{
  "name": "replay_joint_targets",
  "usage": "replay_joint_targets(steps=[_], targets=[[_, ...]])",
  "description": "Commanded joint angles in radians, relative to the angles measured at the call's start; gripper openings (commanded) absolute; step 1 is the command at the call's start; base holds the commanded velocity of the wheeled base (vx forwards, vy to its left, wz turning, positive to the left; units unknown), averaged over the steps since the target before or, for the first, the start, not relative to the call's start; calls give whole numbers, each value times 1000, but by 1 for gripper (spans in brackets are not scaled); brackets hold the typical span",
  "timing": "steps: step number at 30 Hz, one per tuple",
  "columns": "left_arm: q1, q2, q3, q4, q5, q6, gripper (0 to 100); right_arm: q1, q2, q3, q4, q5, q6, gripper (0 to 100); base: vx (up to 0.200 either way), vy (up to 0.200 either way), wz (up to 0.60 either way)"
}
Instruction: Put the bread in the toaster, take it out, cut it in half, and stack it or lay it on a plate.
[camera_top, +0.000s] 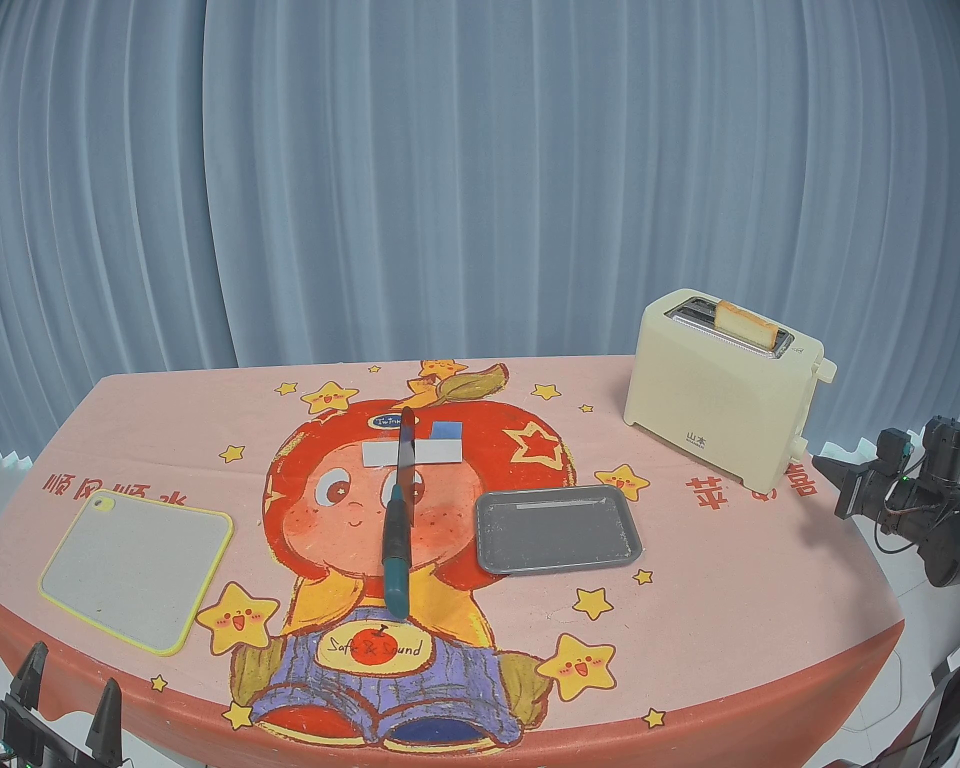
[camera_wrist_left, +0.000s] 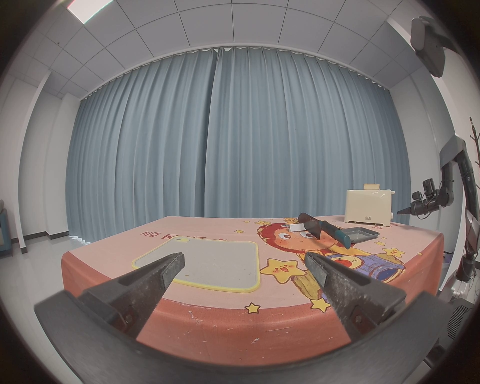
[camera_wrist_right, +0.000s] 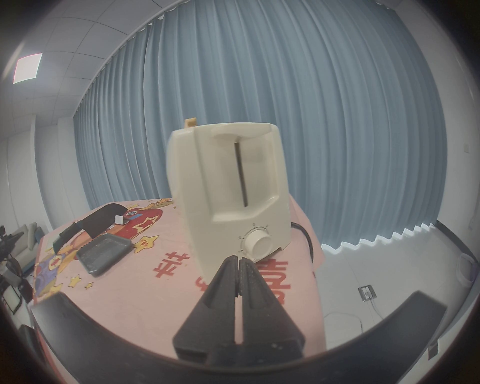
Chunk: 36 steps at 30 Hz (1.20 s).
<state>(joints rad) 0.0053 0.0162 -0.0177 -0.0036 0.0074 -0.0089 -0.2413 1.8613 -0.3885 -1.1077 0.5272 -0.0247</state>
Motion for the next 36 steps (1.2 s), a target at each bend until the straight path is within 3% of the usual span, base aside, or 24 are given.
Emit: replay_joint_targets(steps=[1,23,36], targets=[[1,-16,18,-1,0,0,100,-21,141,0,-90,0,2,0,0,0,0],[1,-16,18,-1,0,0,100,-3,187,-27,-132,-3,5,0,0,0,0],[1,-16,18,-1,0,0,100,17,187,-36,-132,-4,38,0,0,0,0]])
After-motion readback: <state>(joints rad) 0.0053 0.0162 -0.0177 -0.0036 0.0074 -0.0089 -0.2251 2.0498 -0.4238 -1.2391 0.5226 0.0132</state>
